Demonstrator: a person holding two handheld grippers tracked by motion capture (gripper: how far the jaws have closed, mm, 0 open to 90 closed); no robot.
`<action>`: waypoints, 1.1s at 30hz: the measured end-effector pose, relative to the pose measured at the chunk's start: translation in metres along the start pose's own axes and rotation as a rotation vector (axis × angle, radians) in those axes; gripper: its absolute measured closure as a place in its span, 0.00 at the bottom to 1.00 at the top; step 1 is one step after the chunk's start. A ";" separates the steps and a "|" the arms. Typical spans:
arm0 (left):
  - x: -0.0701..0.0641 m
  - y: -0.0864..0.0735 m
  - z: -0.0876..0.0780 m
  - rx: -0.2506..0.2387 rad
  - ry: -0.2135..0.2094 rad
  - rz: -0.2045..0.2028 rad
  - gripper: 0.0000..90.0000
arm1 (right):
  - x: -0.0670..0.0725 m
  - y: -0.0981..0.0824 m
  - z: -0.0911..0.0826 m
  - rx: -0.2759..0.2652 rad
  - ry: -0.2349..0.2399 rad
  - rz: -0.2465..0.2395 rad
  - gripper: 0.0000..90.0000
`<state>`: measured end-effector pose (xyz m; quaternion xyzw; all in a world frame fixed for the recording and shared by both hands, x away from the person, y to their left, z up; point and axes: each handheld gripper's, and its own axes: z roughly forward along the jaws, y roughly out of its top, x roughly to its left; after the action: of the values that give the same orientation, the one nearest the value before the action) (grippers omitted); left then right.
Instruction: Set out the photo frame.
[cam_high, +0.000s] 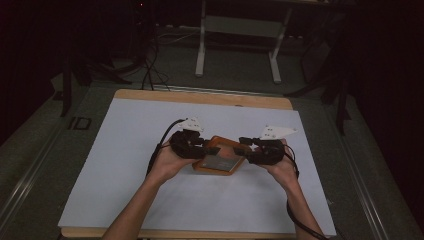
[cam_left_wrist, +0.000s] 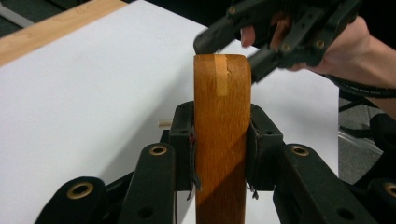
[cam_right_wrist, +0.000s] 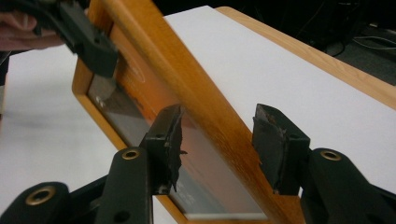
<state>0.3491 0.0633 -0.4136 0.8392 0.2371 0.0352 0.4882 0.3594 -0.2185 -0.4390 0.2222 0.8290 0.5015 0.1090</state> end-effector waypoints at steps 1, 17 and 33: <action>0.000 0.002 -0.001 -0.002 0.005 0.000 0.77 | 0.000 0.000 0.001 -0.002 0.000 -0.002 0.58; -0.009 0.018 -0.005 0.047 0.014 0.104 0.77 | 0.009 0.006 0.017 -0.002 0.071 -0.055 0.57; -0.007 0.022 0.001 0.051 -0.037 0.139 0.76 | 0.020 0.013 0.029 0.003 0.115 -0.152 0.50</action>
<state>0.3507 0.0507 -0.3946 0.8664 0.1699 0.0473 0.4671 0.3568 -0.1813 -0.4399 0.1298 0.8491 0.5025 0.0988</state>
